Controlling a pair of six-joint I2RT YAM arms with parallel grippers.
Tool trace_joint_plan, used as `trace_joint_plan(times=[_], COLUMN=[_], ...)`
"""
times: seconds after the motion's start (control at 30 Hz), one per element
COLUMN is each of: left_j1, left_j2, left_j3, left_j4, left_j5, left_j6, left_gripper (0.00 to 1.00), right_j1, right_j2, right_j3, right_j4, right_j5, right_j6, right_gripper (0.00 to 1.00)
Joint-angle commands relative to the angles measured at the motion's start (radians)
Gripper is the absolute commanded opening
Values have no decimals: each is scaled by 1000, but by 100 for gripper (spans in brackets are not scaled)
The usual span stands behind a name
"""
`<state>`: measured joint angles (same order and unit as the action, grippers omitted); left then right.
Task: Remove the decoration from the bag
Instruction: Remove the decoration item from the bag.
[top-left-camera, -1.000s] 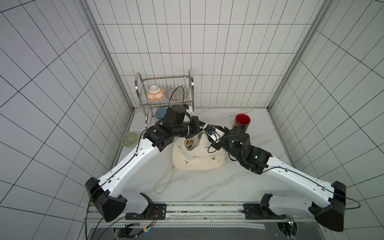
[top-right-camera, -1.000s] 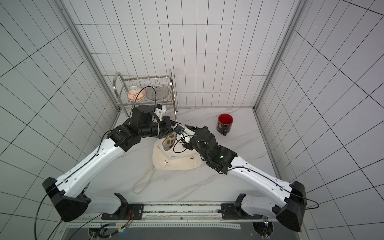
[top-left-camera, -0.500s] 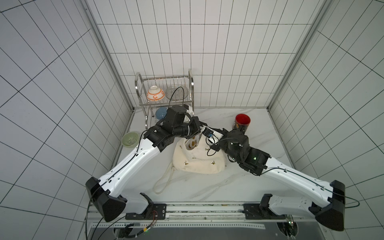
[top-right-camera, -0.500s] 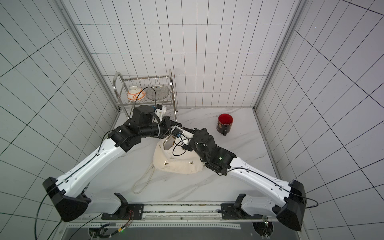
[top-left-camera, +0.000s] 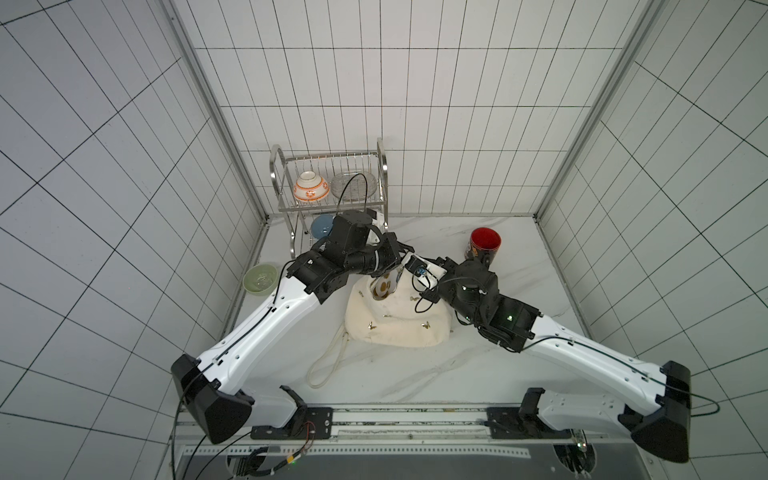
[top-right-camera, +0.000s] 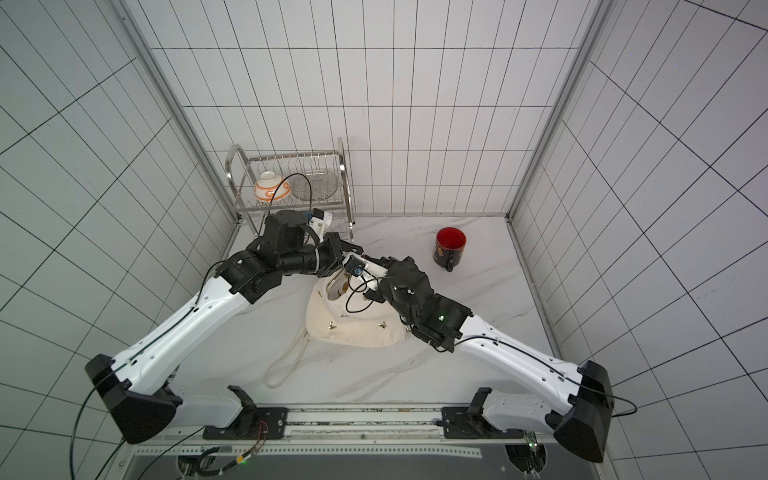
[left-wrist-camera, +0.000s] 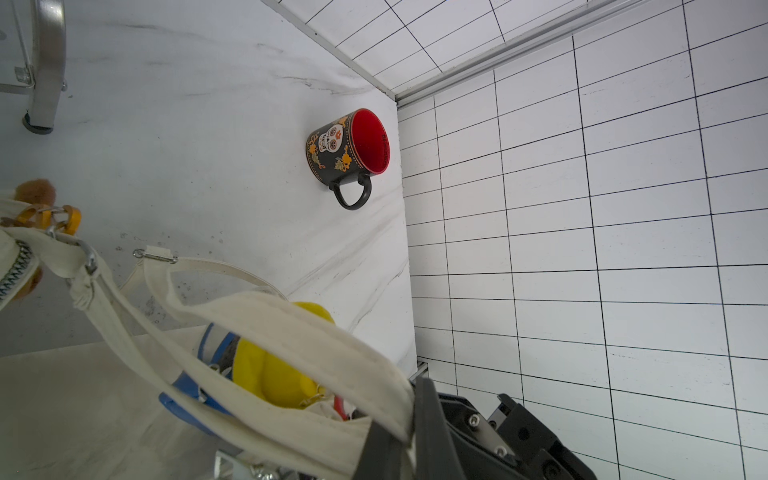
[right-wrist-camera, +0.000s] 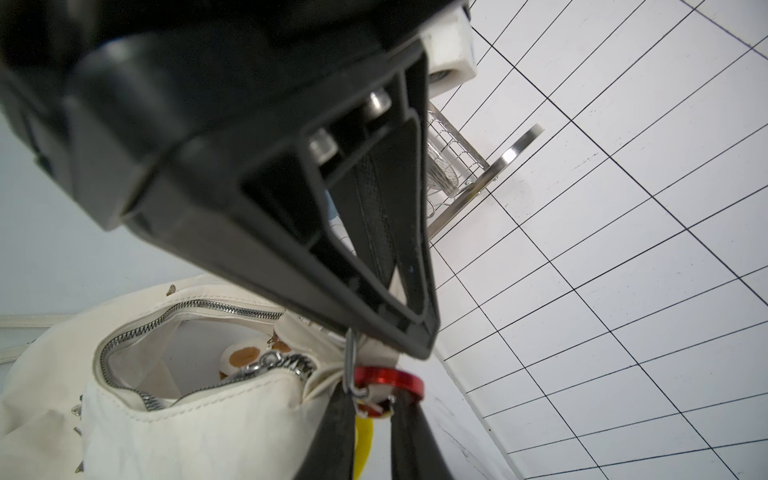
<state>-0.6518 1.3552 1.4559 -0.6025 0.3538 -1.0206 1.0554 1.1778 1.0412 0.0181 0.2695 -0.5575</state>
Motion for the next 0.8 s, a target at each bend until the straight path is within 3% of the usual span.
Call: trace_joint_plan(times=[0.0,0.27,0.77], left_j1=[1,0,-6], left_j2=[-15,4,22], left_j3=[12,48,90], left_j4=[27,-33,-84], left_j5=[25,16,-18], left_j6=[3,73,138], left_gripper=[0,0,0], right_j1=[14,14,62], right_j2=[-34,-67,-105], right_j3=[-6,17,134], right_j4=[47,-31,-419], right_j5=[-23,-60,-113], right_j6=[-11,-54,-106], right_gripper=[3,0,0])
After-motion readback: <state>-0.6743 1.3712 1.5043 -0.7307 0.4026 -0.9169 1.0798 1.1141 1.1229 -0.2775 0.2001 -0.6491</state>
